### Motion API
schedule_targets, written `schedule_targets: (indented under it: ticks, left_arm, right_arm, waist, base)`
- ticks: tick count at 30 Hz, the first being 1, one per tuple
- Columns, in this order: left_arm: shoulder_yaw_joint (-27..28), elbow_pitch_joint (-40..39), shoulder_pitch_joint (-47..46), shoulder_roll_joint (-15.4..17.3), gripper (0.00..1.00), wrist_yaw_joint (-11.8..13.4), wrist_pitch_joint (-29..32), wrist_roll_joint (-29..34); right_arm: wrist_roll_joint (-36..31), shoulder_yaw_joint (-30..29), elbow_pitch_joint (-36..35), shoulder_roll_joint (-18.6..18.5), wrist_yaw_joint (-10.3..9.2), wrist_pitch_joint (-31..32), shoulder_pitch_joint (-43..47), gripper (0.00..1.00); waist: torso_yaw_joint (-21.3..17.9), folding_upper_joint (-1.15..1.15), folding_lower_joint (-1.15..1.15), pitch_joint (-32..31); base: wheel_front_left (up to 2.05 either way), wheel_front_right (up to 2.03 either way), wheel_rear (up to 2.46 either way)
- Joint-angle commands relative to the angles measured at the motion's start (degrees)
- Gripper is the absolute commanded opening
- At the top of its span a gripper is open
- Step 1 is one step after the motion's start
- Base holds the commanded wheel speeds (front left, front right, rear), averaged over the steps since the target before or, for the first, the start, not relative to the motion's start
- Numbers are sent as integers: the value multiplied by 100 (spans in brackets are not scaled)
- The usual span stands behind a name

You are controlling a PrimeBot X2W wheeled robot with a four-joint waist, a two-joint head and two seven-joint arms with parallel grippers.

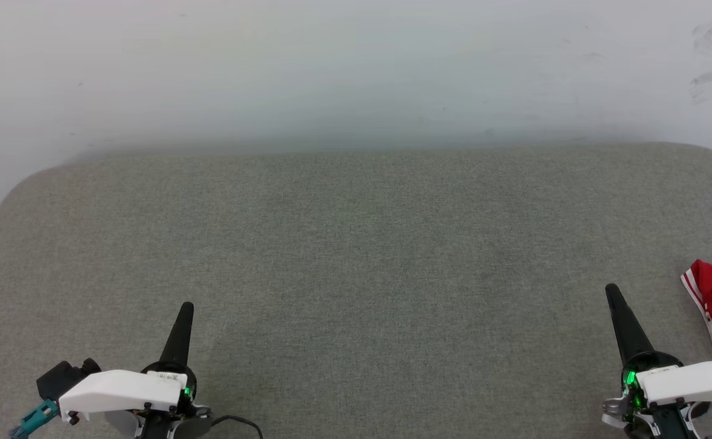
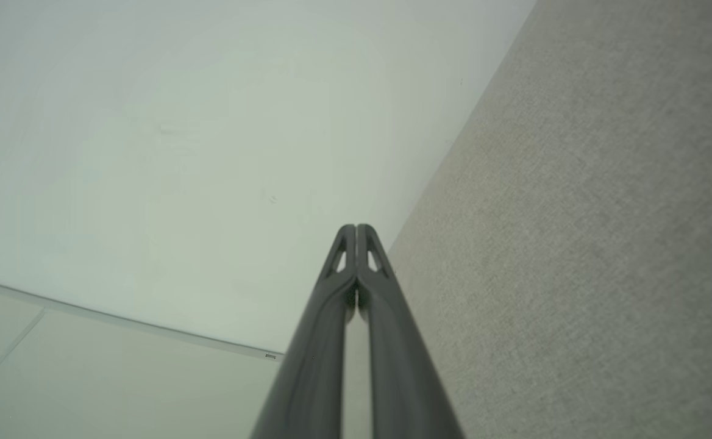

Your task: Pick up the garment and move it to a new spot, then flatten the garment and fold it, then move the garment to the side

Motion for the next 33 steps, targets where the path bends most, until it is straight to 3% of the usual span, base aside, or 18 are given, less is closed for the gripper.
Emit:
schedule_targets:
  ticks: [1, 33]
  left_arm:
    - [34, -15, -131, 3, 0, -28, 34, -135]
    - [205, 51, -234, -38, 0, -110, 409, -1573]
  right_arm:
    - [146, -16, 3, -22, 1, 16, -132, 0]
    - [1589, -111, 405, 28, 0, 215, -381, 0]
  waist:
    - [2, 0, 0, 1]
    - [57, 0, 0, 19]
  base:
    - [0, 0, 0]
    - [0, 0, 0]
